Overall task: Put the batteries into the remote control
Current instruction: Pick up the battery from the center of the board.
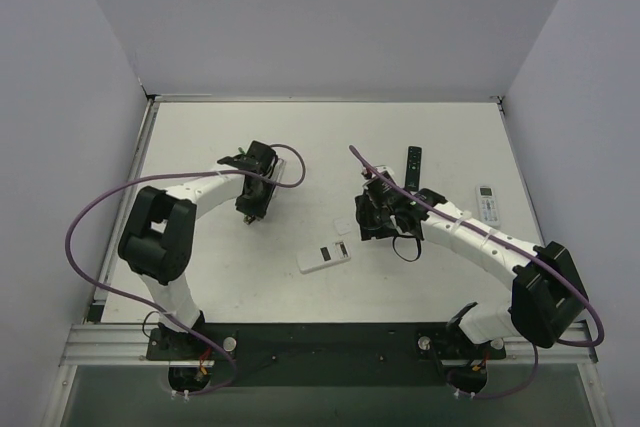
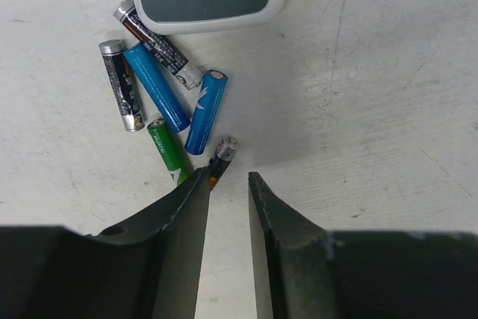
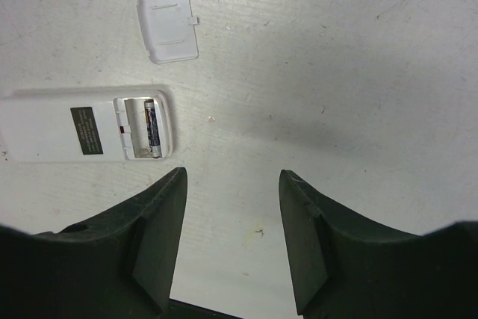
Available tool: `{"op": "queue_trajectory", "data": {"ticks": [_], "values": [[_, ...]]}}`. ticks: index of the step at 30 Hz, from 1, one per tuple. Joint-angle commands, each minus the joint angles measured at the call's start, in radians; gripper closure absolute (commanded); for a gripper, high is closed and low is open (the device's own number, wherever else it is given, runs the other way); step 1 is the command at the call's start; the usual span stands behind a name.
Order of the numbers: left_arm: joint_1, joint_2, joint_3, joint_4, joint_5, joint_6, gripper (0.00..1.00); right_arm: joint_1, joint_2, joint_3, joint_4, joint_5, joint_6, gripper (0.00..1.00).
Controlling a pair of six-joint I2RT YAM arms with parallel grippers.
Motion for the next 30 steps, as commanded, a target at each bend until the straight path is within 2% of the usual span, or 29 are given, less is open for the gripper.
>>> {"op": "queue_trajectory", "data": {"ticks": [1, 13, 16, 17, 18, 21, 24, 30], "values": [[0.004, 0.031, 0.052, -0.019, -0.012, 0.024, 0.64, -0.011, -0.028, -0.010, 0.001, 0.003, -0.005, 0.52], [-0.016, 0.051, 0.055, -0.025, 0.042, 0.017, 0.73, -0.017, -0.019, -0.016, 0.007, -0.009, -0.004, 0.53], [-0.025, 0.043, 0.041, -0.021, 0.069, -0.009, 0.81, -0.018, -0.017, -0.018, 0.009, -0.011, -0.002, 0.53], [-0.028, 0.031, 0.041, -0.018, 0.089, -0.019, 0.89, -0.017, -0.019, -0.021, 0.011, -0.011, -0.002, 0.53], [-0.033, 0.022, 0.040, -0.019, 0.100, -0.031, 0.91, -0.017, -0.020, -0.023, 0.009, -0.011, -0.001, 0.53], [-0.065, -0.050, 0.017, 0.019, 0.157, -0.120, 1.00, -0.017, -0.025, -0.030, 0.017, -0.011, -0.001, 0.53], [-0.105, -0.148, -0.026, 0.108, 0.184, -0.250, 1.00, -0.020, -0.029, -0.041, 0.027, -0.012, 0.005, 0.53], [-0.271, -0.276, -0.126, 0.349, 0.168, -0.529, 1.00, -0.032, -0.052, -0.064, 0.052, -0.015, 0.012, 0.54]]}}
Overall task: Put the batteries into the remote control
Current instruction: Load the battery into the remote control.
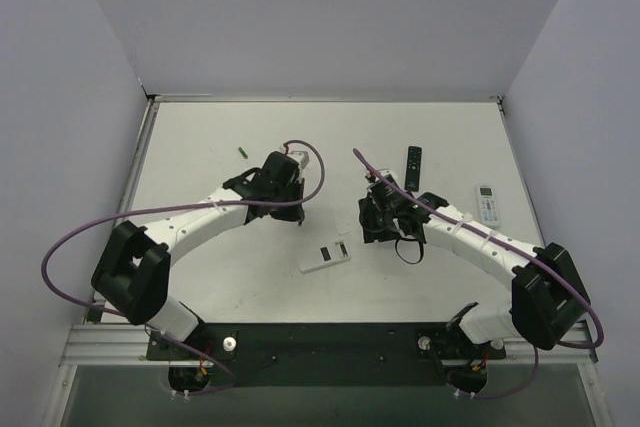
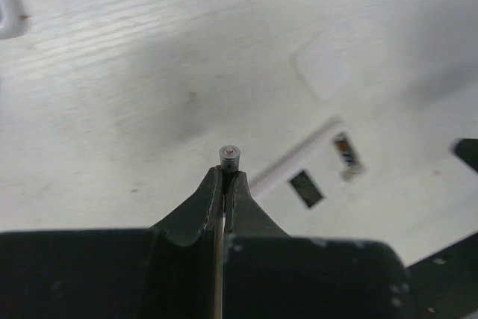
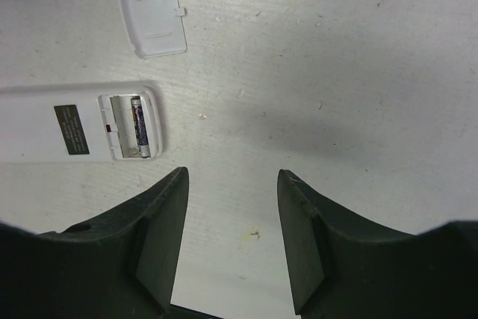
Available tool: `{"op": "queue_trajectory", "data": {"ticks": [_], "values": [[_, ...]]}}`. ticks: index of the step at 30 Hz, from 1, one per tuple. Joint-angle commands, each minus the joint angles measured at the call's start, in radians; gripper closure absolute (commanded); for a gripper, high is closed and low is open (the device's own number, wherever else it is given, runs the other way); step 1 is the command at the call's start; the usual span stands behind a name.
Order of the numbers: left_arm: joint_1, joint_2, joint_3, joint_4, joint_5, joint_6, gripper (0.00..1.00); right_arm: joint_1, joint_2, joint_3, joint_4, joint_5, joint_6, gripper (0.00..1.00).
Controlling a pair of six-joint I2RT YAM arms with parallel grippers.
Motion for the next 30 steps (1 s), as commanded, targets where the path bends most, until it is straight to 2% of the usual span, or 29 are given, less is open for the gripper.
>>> {"op": "queue_trajectory", "data": {"ticks": [1, 4, 7, 13, 19, 30], "values": [[-0.106, -0.082, -0.055, 0.280, 0.014, -0.269, 1.00, -0.014, -0.055, -0.025, 0.015, 0.003, 0.015, 0.54], [-0.169, -0.080, -0.106, 0.386, -0.009, -0.352, 1.00, -0.027, -0.080, -0.046, 0.027, 0.000, 0.020, 0.55], [-0.224, -0.062, -0.113, 0.412, -0.129, -0.372, 1.00, -0.039, -0.103, -0.063, 0.036, -0.004, 0.025, 0.55], [-0.307, -0.019, -0.162, 0.532, -0.218, -0.435, 1.00, -0.063, -0.129, -0.108, 0.048, -0.036, 0.037, 0.55], [-0.391, 0.033, -0.190, 0.567, -0.336, -0.464, 1.00, -0.082, -0.141, -0.137, 0.056, -0.053, 0.042, 0.56], [-0.450, 0.047, -0.219, 0.567, -0.446, -0.487, 1.00, -0.116, -0.131, -0.152, 0.074, -0.094, 0.028, 0.56]]}}
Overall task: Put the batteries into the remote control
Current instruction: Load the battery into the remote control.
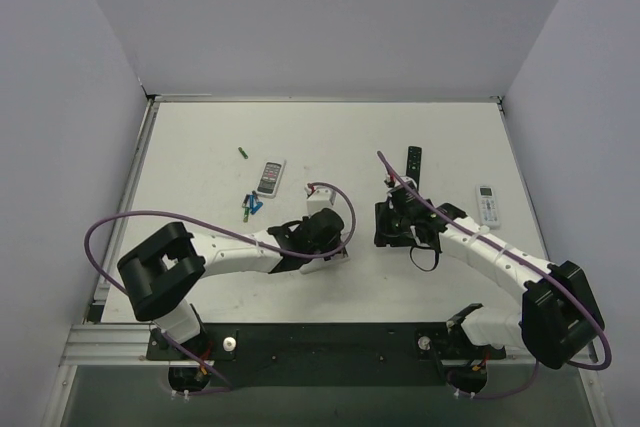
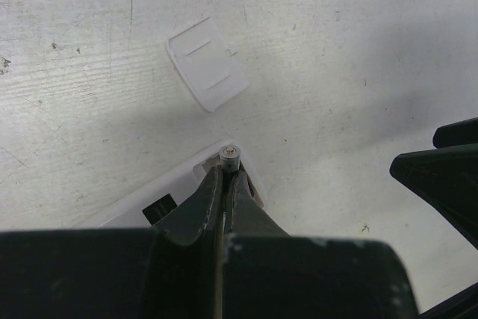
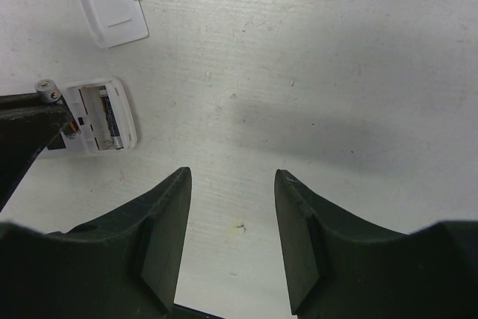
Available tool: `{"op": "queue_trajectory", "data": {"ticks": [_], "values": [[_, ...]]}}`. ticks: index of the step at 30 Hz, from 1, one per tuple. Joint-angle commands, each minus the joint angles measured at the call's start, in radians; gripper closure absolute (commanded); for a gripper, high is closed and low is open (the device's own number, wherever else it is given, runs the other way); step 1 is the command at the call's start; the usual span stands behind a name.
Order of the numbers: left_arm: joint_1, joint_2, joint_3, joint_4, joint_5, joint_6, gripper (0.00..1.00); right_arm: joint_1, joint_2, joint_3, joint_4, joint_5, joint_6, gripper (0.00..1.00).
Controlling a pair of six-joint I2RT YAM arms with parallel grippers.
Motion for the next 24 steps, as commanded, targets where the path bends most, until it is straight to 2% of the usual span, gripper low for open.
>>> {"op": "queue_trajectory", "data": {"ticks": [1, 12, 16, 24], "values": [[-0.021, 0.007, 0.003, 0.052, -0.065, -0.024, 1.00, -0.016, -0.011, -0.004, 0.015, -0.024, -0.001, 0.56], [-0.032, 0.035, -0.001, 0.065, -0.111, -0.055, 0.95, -0.038, -0.005, -0.012, 0.024, -0.055, -0.009, 0.56], [-0.032, 0.042, -0.001, 0.098, -0.105, -0.056, 0.91, -0.042, -0.007, -0.018, 0.028, -0.062, -0.009, 0.56], [-0.034, 0.053, 0.006, 0.098, -0.094, -0.065, 0.90, -0.050, -0.010, -0.018, 0.028, -0.068, -0.009, 0.56]]}}
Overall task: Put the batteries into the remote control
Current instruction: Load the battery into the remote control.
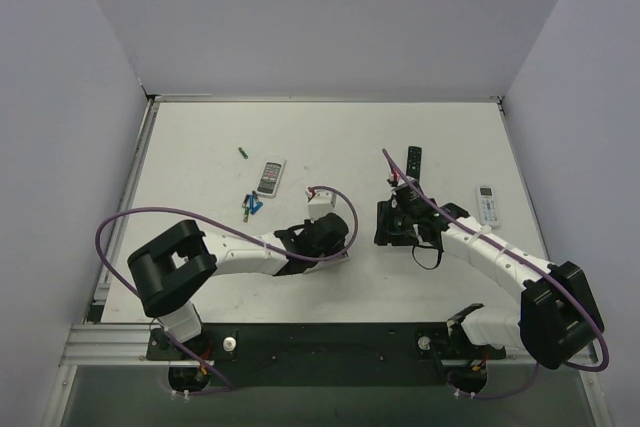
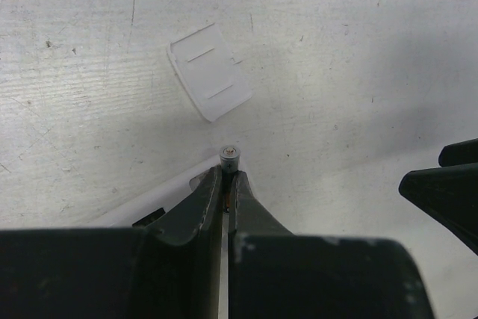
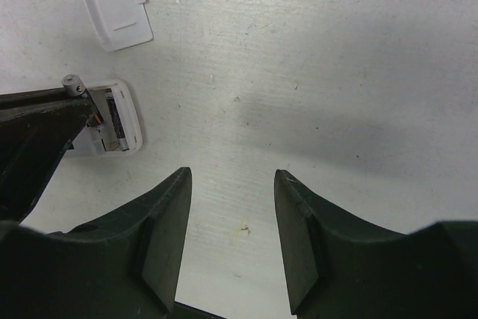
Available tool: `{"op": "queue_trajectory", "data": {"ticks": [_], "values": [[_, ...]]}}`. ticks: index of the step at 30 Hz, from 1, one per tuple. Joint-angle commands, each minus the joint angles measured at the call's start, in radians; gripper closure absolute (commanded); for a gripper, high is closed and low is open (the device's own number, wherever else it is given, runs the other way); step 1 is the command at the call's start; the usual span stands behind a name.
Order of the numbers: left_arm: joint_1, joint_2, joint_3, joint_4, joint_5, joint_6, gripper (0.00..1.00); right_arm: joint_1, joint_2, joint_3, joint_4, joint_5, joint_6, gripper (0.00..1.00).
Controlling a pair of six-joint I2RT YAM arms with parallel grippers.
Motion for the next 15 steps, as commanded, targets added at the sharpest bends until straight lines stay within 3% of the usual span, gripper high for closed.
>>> {"op": "queue_trajectory", "data": {"ticks": [1, 6, 12, 15], "values": [[-0.005, 0.003, 0.006, 0.046, -0.015, -0.019, 0.88, -0.012, -0.010, -0.003, 0.001, -0.007, -0.007, 0.56], [-0.009, 0.015, 0.010, 0.042, 0.003, -0.026, 0.81, -0.018, -0.008, -0.005, 0.002, -0.012, -0.012, 0.56], [-0.021, 0.006, 0.015, 0.013, -0.009, -0.030, 0.79, -0.023, 0.000, -0.003, 0.007, -0.018, -0.014, 0.56], [-0.019, 0.000, 0.004, 0.009, -0.012, -0.043, 0.72, -0.024, 0.001, 0.000, 0.008, -0.024, -0.017, 0.56]]}}
